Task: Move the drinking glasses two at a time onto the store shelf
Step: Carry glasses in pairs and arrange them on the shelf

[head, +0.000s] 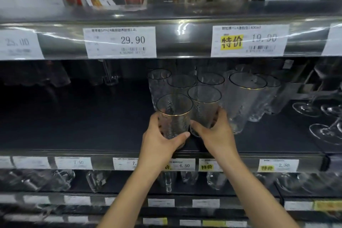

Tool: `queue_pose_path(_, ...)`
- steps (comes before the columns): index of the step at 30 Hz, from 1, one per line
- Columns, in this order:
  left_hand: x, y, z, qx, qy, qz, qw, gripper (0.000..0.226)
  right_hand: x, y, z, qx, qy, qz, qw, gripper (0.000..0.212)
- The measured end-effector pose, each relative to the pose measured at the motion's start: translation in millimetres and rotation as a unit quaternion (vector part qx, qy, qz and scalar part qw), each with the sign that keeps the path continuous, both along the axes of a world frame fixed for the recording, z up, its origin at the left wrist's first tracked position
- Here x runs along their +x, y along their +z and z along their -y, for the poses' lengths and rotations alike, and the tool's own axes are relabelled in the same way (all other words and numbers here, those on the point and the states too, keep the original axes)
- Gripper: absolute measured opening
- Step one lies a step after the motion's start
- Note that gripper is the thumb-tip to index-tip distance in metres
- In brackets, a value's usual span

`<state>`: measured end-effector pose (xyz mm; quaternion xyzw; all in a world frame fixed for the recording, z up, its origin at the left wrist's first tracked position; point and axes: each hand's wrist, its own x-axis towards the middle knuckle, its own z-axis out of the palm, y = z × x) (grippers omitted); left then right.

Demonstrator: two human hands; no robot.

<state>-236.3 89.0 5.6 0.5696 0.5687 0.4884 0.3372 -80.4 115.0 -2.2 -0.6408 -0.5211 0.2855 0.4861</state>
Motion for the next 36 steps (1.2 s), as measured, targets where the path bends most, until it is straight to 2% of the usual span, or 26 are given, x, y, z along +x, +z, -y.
queue_pose_path(6,-13.0,-0.4,2.7,0.006,0.033,0.021,0.999,0.075,-7.7,4.2,17.3,0.035,-0.007,-0.025,0.999,0.072)
queue_pose_path(15,-86.6,25.5,16.7,0.034,0.07,0.02,0.997,0.066,-60.6,22.4,38.2,0.073,0.058,-0.035,0.995,0.06)
queue_pose_path(24,-205.8,29.0,12.5,0.029,0.101,0.004,0.994,0.066,-177.2,19.2,30.6,0.055,0.123,-0.019,0.991,0.056)
queue_pose_path(28,-270.3,29.2,-6.6,0.021,0.091,-0.003,0.996,0.065,-238.4,18.4,15.0,0.05,0.126,-0.042,0.99,0.064)
queue_pose_path(36,-373.2,14.1,-75.6,0.014,0.056,-0.051,0.997,0.072,-339.9,11.4,-33.8,0.04,0.107,-0.053,0.992,0.06)
